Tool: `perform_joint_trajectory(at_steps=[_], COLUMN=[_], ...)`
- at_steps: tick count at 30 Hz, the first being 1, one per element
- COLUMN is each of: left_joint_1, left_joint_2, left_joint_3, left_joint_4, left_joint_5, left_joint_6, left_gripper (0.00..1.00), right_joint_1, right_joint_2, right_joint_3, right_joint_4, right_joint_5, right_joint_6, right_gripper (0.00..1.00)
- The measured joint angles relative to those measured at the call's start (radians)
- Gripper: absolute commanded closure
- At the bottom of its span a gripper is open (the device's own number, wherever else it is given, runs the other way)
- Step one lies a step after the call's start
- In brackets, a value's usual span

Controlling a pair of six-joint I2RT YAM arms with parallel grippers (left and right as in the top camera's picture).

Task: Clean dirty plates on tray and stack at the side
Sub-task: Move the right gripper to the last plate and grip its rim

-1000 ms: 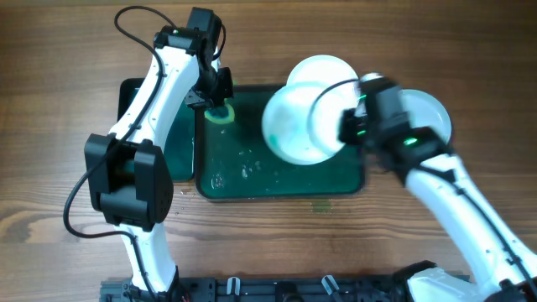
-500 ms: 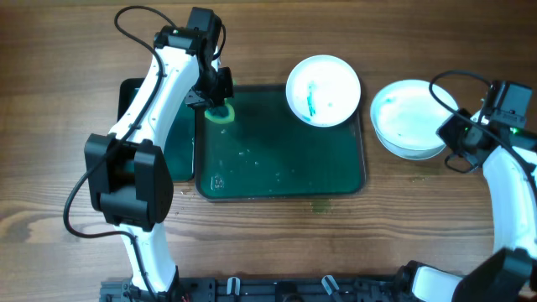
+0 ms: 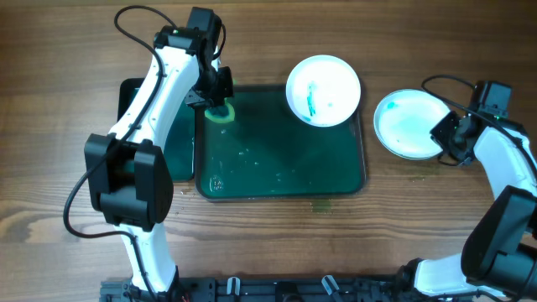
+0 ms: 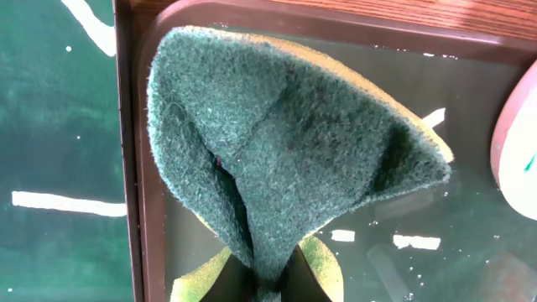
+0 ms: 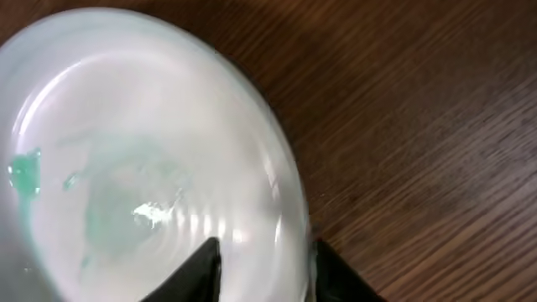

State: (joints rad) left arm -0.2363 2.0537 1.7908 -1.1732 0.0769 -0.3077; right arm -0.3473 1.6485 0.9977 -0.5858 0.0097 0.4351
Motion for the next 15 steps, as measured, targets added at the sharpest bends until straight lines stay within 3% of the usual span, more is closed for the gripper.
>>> perform_joint_trajectory(at_steps=[8,15], left_joint_1=[0.000,0.000], left_joint_2=[0.000,0.000], left_joint_3=[0.000,0.000], left_joint_4=[0.000,0.000], left_joint_5=[0.000,0.000], left_joint_6=[0.000,0.000], left_gripper=[0.96,0.96], right_joint_1=[0.036,0.259], right_joint_2=[0.001,0.035], right_joint_3=[0.250,0.454], right_joint_4=[-0.134,-0.137], right_joint_5=[-0.267,-0.298], right_joint_6=[-0.149,-0.202], right_gripper=[0.50,0.50])
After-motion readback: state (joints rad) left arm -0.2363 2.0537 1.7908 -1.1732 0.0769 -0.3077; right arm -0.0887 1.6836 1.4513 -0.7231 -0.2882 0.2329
